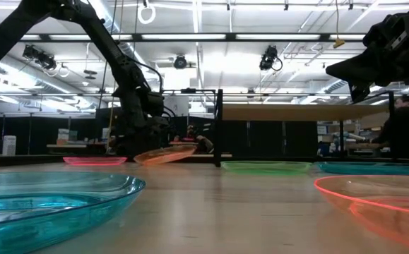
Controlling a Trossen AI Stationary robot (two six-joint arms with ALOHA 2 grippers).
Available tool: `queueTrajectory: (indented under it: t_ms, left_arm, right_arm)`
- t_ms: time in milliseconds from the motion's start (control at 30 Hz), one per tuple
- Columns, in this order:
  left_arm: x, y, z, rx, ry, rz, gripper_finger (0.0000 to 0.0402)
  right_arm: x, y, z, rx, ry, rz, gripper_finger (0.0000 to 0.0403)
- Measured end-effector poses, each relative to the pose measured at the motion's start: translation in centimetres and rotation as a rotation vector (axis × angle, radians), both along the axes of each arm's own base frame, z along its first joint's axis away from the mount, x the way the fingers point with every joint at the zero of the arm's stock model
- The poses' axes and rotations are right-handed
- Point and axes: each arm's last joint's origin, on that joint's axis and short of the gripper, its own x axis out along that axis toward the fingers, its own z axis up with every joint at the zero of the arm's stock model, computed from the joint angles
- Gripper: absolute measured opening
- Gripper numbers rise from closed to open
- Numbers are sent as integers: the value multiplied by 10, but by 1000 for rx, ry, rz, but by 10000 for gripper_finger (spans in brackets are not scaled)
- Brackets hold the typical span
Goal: Place and stack plates onto a shelf
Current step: Put the top orange plate on the shelf
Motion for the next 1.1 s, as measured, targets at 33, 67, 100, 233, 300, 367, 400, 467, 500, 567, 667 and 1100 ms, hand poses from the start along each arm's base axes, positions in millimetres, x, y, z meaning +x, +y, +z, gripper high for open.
queueTrajectory:
  t_ms: [33, 67, 100, 233, 300, 367, 400, 467, 500, 567, 667, 1100]
  left_arm:
    - [0, 0, 0, 1, 2, 0, 30]
    - [0, 0, 0, 2, 4, 1, 24]
    - [0, 0, 0, 0, -1, 0, 18]
    - [1, -1, -1, -4, -6, -4, 6]
    - [1, -1, -1, -6, -6, -4, 5]
    - [1, -1, -1, -5, -4, -5, 5]
    - [1, -1, -1, -3, -3, -6, 5]
    - [1, -1, 0, 0, -3, -11, 5]
    - [0, -1, 0, 3, 0, -11, 5]
    - [0, -1, 3, 13, 1, -13, 5]
    - [-2, -3, 13, 34, -4, -11, 5]
    - [-28, -14, 79, 106, -55, 5, 4]
  right_arm:
    - [0, 0, 0, 0, 1, 0, 12]
    - [0, 0, 0, 0, 0, 0, 12]
    - [0, 0, 0, 0, 0, 0, 12]
    - [0, 0, 0, 0, 0, 0, 12]
    - [0, 0, 0, 0, 0, 0, 12]
    - [0, 0, 0, 0, 0, 0, 12]
    - [0, 0, 0, 0, 0, 0, 12]
    - [0, 0, 0, 0, 0, 0, 12]
    - [0, 0, 0, 0, 0, 0, 12]
    - [0, 0, 0, 0, 0, 0, 12]
    - [0, 0, 0, 0, 0, 0, 12]
    - [0, 0, 0, 0, 0, 0, 12]
